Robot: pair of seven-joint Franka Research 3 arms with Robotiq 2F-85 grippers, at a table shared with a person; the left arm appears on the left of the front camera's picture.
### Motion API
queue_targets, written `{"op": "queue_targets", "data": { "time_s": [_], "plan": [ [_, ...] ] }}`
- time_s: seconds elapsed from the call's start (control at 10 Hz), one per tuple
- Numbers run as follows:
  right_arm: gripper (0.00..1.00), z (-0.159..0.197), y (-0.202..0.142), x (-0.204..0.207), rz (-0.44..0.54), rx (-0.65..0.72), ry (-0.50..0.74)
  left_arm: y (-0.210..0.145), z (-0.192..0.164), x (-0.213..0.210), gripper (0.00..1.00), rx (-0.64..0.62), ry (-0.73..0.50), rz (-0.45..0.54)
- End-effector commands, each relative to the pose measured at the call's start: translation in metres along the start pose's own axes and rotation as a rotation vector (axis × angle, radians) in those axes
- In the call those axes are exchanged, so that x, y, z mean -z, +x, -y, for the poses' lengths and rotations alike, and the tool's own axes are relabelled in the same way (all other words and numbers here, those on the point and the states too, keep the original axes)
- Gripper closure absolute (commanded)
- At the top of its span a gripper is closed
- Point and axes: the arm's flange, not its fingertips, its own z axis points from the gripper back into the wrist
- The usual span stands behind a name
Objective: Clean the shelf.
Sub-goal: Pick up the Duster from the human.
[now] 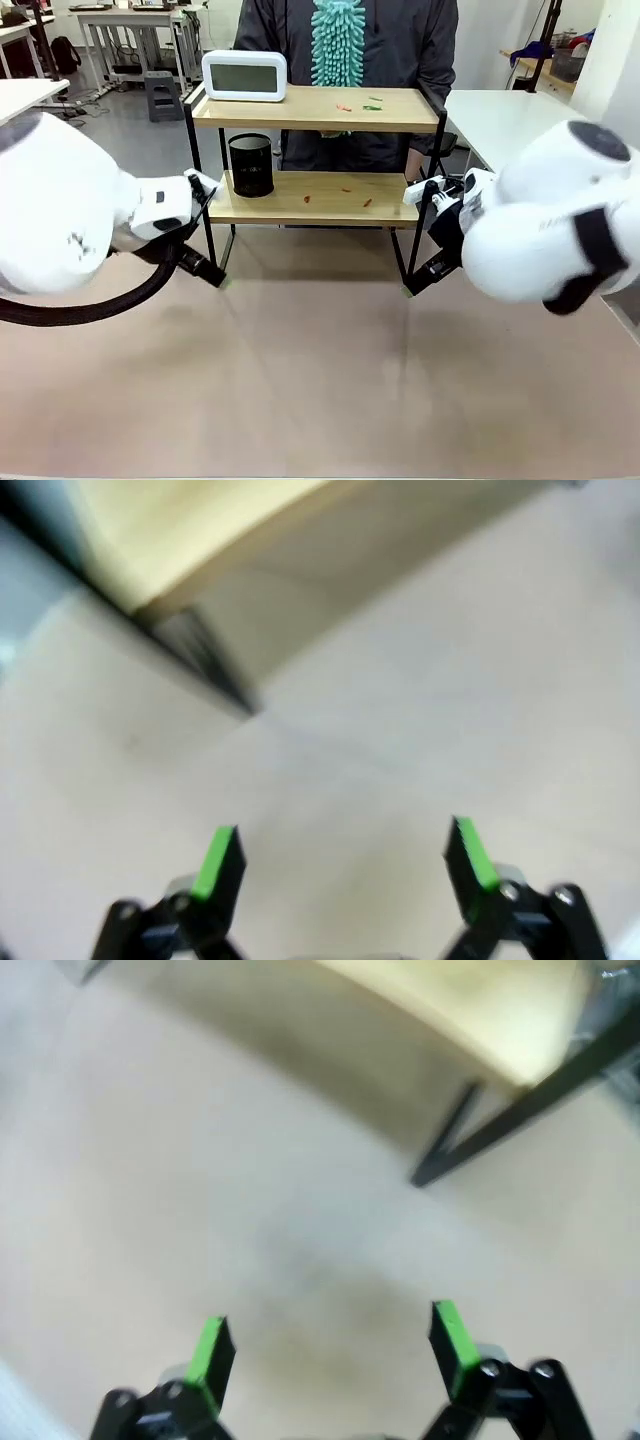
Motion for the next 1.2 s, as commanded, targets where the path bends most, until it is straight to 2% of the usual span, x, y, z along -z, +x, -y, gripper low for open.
{"op": "queue_targets", "data": {
  "time_s": [0.0, 0.1, 0.2, 0.3, 0.4, 0.5, 0.6, 0.7, 0.8, 1.1],
  "plan": [
    [0.0, 0.046, -0.001, -0.104, 0.049, 0.354, 0.246, -0.023, -0.033, -0.086, 0.0, -0.011, -0.371, 0.074],
    [0.0, 0.076, -0.023, -0.153, 0.185, 0.548, 0.424, -0.03, -0.049, -0.12, 0.0, -0.119, -0.424, 0.09],
    [0.0, 0.109, -0.057, -0.183, 0.319, 0.73, 0.552, -0.044, -0.076, -0.149, 0.0, -0.232, -0.47, 0.207],
    [0.0, 0.144, -0.097, -0.19, 0.397, 0.865, 0.708, -0.069, -0.108, -0.176, 0.0, -0.32, -0.513, 0.36],
    [0.0, 0.174, -0.14, -0.184, 0.503, 0.998, 0.805, -0.101, -0.143, -0.191, 0.0, -0.439, -0.504, 0.499],
    [0.0, 0.194, -0.19, -0.171, 0.628, 1.161, 0.851, -0.14, -0.176, -0.198, 0.0, -0.608, -0.501, 0.633],
    [0.0, 0.2, -0.223, -0.161, 0.721, 1.26, 0.822, -0.173, -0.199, -0.189, 0.0, -0.762, -0.478, 0.715],
    [0.0, 0.175, -0.165, -0.213, 0.318, 0.735, 0.672, -0.189, -0.215, -0.168, 0.0, -0.892, -0.484, 0.719],
    [0.0, 0.175, -0.165, -0.213, 0.318, 0.735, 0.672, -0.164, -0.193, -0.225, 0.0, -0.631, -0.497, 0.586],
    [0.0, 0.175, -0.165, -0.213, 0.318, 0.735, 0.672, -0.164, -0.193, -0.225, 0.0, -0.631, -0.497, 0.586]
  ]
}}
